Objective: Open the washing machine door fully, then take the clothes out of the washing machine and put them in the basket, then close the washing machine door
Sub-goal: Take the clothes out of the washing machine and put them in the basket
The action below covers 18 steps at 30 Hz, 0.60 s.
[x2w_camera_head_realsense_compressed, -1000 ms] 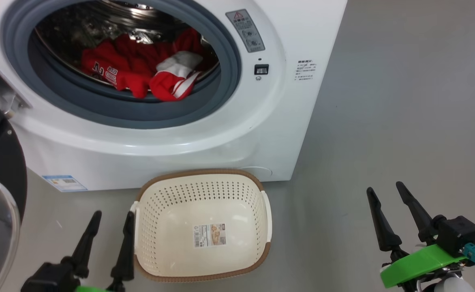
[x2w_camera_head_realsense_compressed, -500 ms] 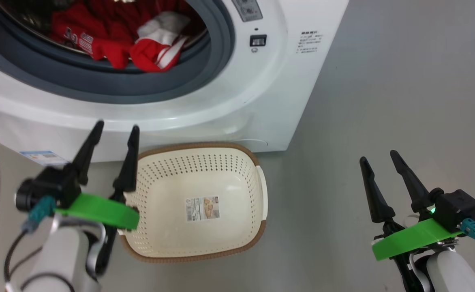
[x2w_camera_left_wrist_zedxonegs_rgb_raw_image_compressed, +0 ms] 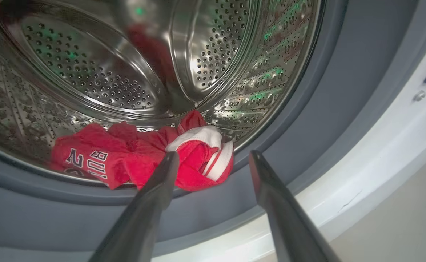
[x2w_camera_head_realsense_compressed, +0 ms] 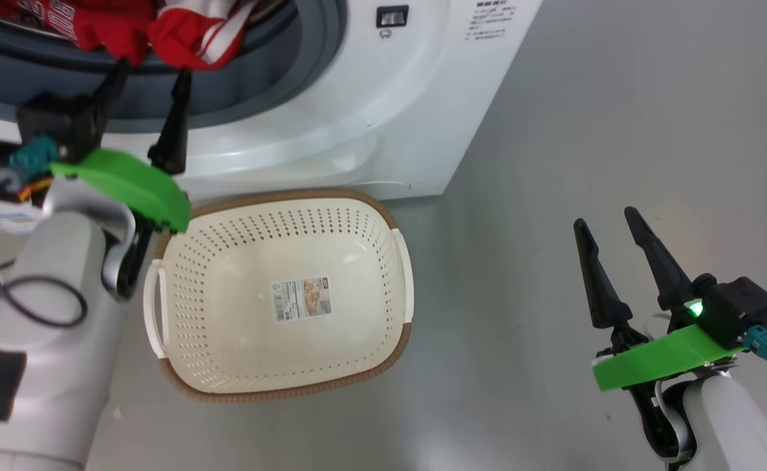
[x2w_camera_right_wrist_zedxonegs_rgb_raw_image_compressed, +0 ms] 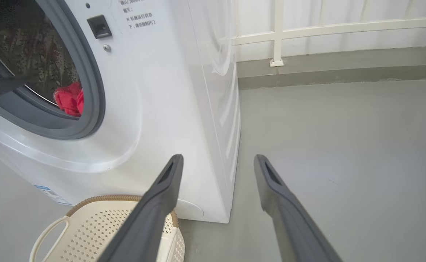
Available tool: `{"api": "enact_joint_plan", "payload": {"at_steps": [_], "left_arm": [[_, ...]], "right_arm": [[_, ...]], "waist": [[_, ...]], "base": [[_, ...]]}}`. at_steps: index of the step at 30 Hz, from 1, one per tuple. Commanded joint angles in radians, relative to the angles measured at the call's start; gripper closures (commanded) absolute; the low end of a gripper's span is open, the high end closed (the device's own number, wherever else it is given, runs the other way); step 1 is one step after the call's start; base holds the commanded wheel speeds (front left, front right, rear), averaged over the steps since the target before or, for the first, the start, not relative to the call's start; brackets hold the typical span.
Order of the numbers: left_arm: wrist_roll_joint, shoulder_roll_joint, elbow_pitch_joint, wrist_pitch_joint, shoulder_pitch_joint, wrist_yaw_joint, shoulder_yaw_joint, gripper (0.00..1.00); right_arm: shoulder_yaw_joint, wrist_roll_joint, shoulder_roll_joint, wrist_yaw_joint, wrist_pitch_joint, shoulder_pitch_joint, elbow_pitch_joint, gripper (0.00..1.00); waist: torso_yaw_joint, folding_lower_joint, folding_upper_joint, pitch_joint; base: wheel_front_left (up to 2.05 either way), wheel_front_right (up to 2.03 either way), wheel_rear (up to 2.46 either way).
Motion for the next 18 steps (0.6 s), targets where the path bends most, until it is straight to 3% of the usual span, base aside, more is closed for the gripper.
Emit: {"api": "enact_joint_plan", "payload": {"at_steps": [1,18], "left_arm": [[-0.015,0.042,0.018,0.01,-0.056,-0.005,0.001,0.0],[-0.061,0.071,0.351,0.083,-0.379,-0.005,-0.162,0.0]], "right_arm": [[0.023,-0.014,-0.001,0.005,-0.006,-0.016,-0.029,0.0],[0.064,-0.011,0.015,0.005,-0.006,-0.071,-0.059,0.0]], "waist": [[-0.009,0.0,0.0,0.033],[-0.058,0.0,0.0,0.14]], "base": [[0.0,0.0,0.0],[0.0,0.0,0.0]]}}
